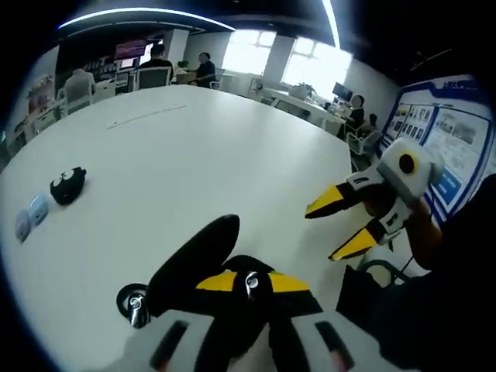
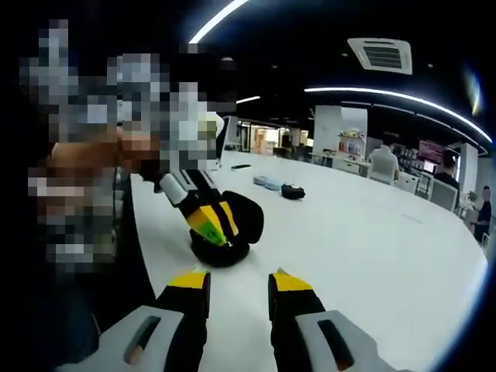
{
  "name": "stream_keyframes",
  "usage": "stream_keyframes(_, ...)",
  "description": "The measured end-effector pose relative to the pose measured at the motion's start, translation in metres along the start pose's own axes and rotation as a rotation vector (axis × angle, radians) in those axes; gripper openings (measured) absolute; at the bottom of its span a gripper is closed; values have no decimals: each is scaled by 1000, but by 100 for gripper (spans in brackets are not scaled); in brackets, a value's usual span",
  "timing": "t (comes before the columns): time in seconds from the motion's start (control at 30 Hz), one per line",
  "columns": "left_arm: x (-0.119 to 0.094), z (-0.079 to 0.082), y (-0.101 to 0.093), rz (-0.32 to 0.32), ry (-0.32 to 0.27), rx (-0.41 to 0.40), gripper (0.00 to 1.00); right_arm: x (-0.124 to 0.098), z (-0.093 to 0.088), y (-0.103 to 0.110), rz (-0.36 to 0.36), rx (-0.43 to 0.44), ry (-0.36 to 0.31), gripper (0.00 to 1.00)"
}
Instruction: Pick up the earbuds from the table and place the earbuds into the earbud case
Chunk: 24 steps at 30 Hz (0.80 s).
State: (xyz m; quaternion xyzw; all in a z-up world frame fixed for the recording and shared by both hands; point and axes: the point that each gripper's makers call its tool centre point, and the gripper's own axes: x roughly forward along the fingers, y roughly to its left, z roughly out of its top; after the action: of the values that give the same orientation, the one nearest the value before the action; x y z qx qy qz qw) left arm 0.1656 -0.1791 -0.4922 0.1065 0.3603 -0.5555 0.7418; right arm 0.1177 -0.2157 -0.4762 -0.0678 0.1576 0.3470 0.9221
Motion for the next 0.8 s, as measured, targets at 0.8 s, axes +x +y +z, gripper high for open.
stream_keyframes(0.8,-9,-5,-12,-75,-39,114,23,46,-2,-8,-11,55,20,28)
